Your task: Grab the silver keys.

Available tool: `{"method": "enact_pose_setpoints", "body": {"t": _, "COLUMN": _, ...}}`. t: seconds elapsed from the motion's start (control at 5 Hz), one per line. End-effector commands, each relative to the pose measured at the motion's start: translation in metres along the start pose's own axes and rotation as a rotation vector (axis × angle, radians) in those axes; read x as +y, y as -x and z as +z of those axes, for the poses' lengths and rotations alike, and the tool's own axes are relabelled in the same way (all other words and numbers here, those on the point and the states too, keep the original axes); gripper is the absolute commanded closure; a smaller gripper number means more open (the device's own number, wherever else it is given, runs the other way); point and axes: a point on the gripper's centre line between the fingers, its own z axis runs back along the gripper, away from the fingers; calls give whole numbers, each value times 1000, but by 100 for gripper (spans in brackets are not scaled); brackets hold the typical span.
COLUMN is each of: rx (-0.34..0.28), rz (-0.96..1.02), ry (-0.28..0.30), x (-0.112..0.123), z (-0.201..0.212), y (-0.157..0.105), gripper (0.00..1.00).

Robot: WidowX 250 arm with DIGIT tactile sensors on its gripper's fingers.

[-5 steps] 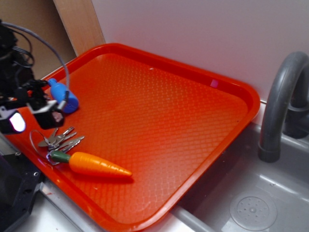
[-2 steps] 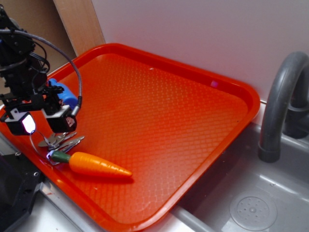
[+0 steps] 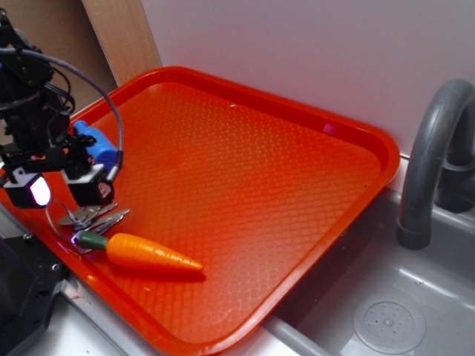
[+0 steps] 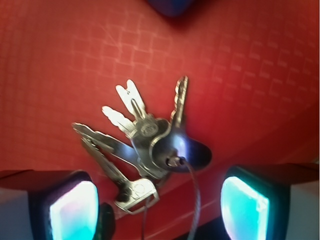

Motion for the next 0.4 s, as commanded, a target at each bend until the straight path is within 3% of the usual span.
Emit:
{"method": "enact_pose_setpoints", "body": {"t": 0.0, "rx": -17, "rz": -4, "ry": 3, "x": 11, "z": 3, "y": 3, "gripper": 0}}
{"method": "enact_pose_setpoints", "body": {"t": 0.2, "rx": -10, "rz": -11, "ry": 3, "x": 13, "z": -2, "y": 2, "gripper": 0}}
